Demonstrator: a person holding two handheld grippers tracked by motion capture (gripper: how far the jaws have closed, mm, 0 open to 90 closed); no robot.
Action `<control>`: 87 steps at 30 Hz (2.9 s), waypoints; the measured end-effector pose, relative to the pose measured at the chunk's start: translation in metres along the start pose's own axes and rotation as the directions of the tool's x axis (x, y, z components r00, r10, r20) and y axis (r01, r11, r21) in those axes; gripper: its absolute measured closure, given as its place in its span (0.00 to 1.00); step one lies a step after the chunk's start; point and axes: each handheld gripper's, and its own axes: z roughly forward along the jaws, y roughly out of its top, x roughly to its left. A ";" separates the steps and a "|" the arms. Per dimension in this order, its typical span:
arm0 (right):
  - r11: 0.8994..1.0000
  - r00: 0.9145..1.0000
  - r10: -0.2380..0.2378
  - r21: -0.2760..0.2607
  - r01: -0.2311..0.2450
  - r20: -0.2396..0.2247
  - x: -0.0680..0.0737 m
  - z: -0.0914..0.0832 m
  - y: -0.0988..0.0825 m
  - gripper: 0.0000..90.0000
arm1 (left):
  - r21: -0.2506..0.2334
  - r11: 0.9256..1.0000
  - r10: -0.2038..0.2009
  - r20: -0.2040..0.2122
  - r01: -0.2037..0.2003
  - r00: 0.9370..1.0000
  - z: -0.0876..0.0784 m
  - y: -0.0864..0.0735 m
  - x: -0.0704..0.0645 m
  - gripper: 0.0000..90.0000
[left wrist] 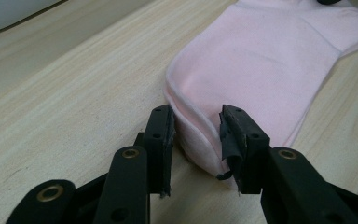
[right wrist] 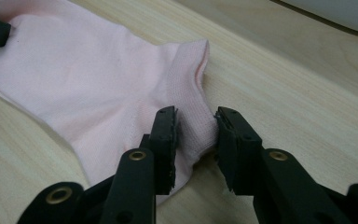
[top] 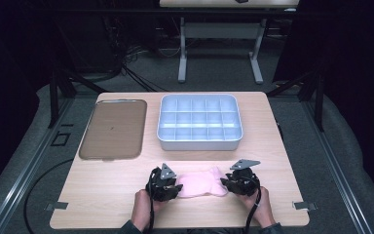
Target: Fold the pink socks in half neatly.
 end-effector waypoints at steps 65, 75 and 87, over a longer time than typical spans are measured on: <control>1.000 1.000 0.016 -0.016 -0.016 -0.007 0.038 -0.014 -0.009 0.65 | -0.109 0.993 -0.048 -0.009 0.047 0.999 -0.028 -0.036 0.009 0.60; 0.999 0.999 0.036 -0.012 -0.037 -0.030 0.036 -0.012 -0.011 0.71 | -0.123 0.991 -0.053 -0.010 0.052 0.999 -0.028 -0.040 0.008 0.75; 0.999 0.997 0.054 0.001 -0.054 -0.054 0.035 -0.008 -0.015 0.88 | -0.164 0.984 -0.065 0.006 0.066 0.998 -0.026 -0.048 0.011 0.93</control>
